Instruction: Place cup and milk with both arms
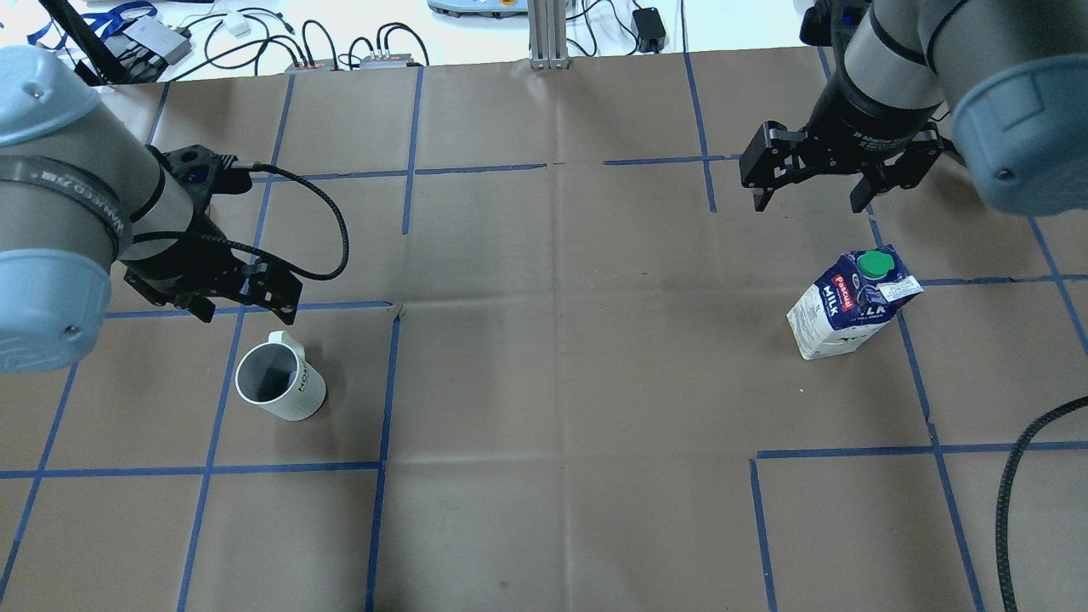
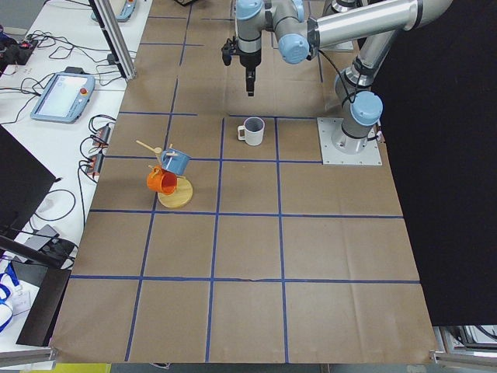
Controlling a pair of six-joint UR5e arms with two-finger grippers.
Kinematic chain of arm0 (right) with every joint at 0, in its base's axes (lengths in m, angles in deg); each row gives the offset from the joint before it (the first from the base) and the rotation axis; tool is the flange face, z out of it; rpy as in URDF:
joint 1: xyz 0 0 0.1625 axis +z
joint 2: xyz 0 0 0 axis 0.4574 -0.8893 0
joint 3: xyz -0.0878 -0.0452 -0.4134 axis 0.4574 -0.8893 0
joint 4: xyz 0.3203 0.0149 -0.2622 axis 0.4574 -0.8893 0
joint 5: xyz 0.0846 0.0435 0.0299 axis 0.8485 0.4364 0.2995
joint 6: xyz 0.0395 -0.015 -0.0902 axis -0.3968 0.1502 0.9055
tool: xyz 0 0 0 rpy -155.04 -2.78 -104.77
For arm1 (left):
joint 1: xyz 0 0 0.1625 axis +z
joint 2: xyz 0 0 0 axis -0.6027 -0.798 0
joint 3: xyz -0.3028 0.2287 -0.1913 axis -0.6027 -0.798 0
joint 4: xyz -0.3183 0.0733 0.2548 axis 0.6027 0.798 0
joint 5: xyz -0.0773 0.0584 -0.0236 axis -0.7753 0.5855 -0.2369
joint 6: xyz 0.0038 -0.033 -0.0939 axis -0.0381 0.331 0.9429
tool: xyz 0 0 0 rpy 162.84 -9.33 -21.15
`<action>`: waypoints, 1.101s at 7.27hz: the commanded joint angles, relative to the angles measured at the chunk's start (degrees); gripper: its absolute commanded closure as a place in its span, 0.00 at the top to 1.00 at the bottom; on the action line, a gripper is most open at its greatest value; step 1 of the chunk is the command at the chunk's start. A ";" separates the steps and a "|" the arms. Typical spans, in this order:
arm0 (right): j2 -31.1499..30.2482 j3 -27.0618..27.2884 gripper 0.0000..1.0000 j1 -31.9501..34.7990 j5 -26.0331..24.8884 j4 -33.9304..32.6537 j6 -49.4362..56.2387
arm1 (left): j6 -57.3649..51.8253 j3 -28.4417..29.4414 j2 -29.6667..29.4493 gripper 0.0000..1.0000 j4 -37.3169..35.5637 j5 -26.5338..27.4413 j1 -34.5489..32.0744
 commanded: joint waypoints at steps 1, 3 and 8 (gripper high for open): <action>0.00 0.00 1.00 -0.07 -0.08 0.03 0.09 | -11.39 -8.23 0.51 1.00 -8.59 -0.13 9.23; 0.00 0.00 1.00 -0.08 0.01 -0.06 0.09 | -14.35 -14.23 -0.70 1.00 -16.15 -0.30 13.93; 0.00 0.00 1.00 -0.07 0.01 -0.06 0.18 | -13.47 -14.24 -6.07 1.00 -20.93 -1.36 14.21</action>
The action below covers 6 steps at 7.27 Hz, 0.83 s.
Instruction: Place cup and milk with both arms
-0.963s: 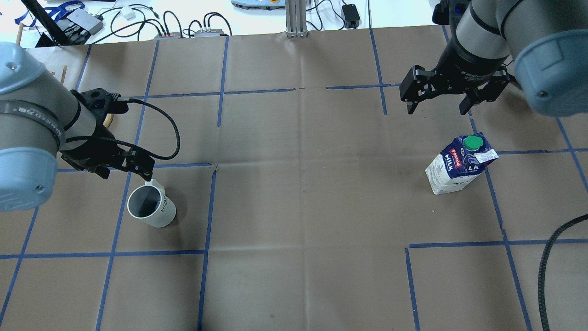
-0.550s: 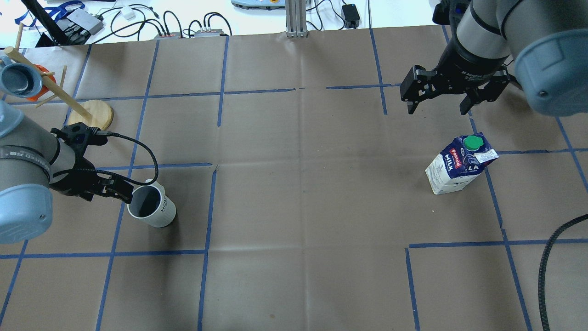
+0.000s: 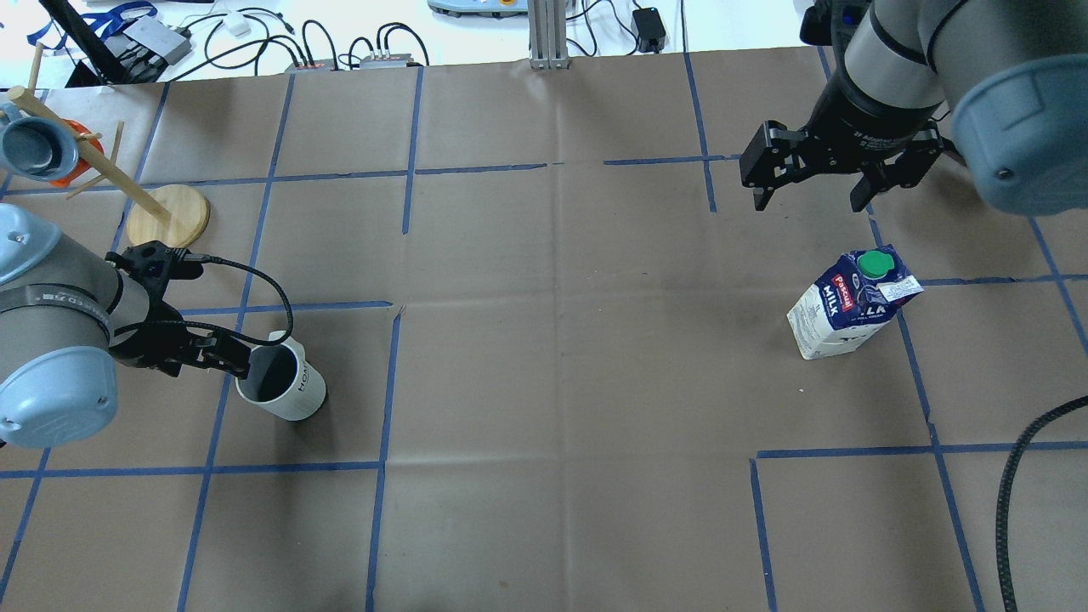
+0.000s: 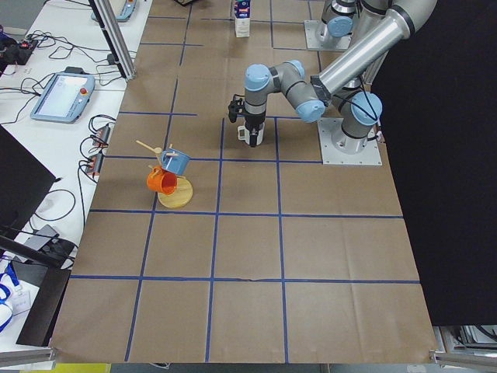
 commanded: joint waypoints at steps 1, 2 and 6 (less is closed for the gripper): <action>0.01 0.00 1.00 0.05 0.00 0.02 0.01 | 0.35 -0.68 -0.86 1.00 -0.31 -2.27 -0.04; 0.01 0.00 1.00 -0.03 0.00 0.02 0.01 | 0.44 -0.60 -2.69 1.00 -0.22 -3.25 -0.04; 0.19 -0.09 1.00 -0.03 0.00 -0.07 0.01 | 8.16 -0.68 -3.24 0.01 0.57 -2.12 -0.92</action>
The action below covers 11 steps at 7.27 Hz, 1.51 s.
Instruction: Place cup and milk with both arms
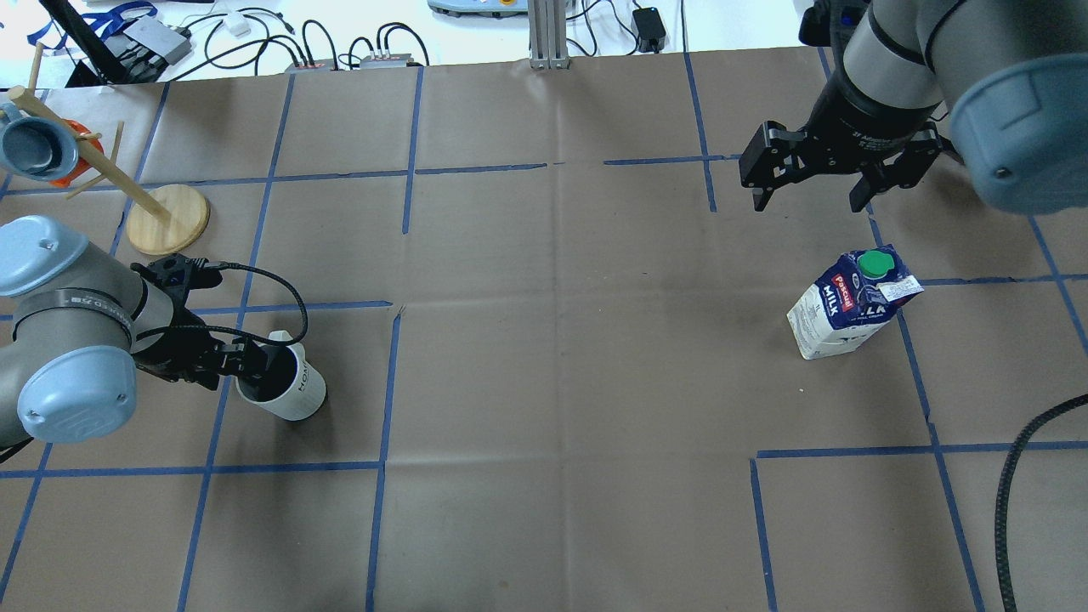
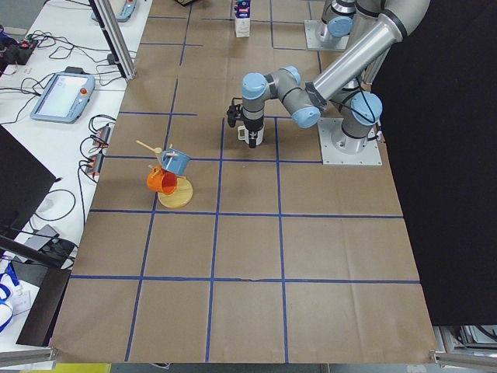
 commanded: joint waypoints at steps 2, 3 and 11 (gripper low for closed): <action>-0.05 -0.07 1.00 -0.04 0.00 -0.15 0.00 | 2.59 0.03 0.68 0.00 0.51 0.12 -0.81; -0.05 0.02 1.00 -0.13 0.00 -0.07 0.09 | 3.02 0.64 1.37 0.00 0.51 0.12 -2.12; -0.05 0.02 1.00 -0.22 0.09 0.11 0.09 | 30.93 43.85 -26.61 0.01 12.64 7.95 -37.18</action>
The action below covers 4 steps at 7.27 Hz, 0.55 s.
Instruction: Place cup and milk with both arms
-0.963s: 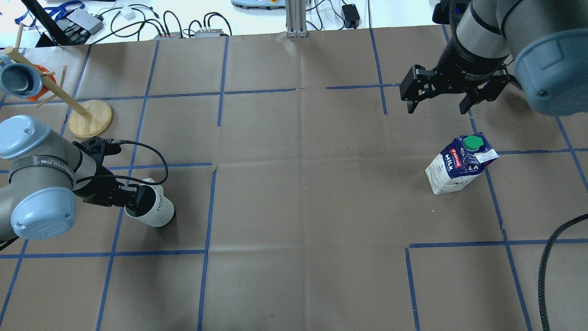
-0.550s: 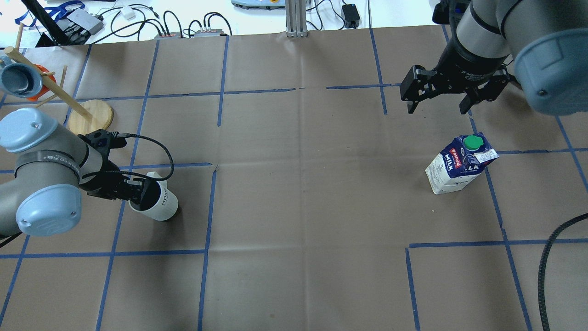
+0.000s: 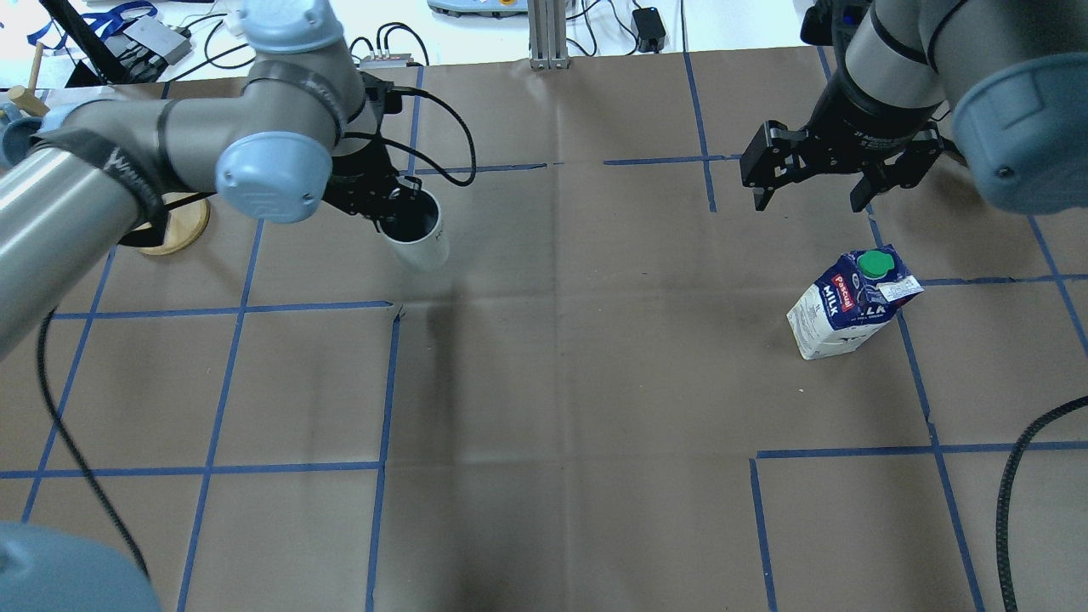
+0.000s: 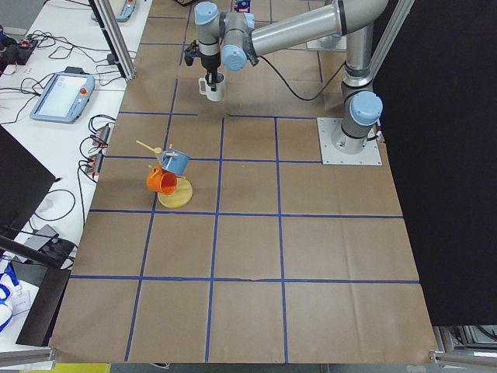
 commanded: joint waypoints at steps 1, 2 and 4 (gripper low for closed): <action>0.00 0.00 1.00 0.03 0.04 0.03 0.00 | 6.36 8.89 -9.34 0.01 -0.34 -2.48 -5.27; 0.00 0.00 1.00 0.03 -0.04 -0.05 0.00 | 6.55 11.37 -11.38 0.01 0.01 -3.04 -6.32; -0.09 0.00 1.00 0.03 0.04 0.03 0.00 | 6.64 12.53 -13.50 0.01 -0.34 -3.22 -8.17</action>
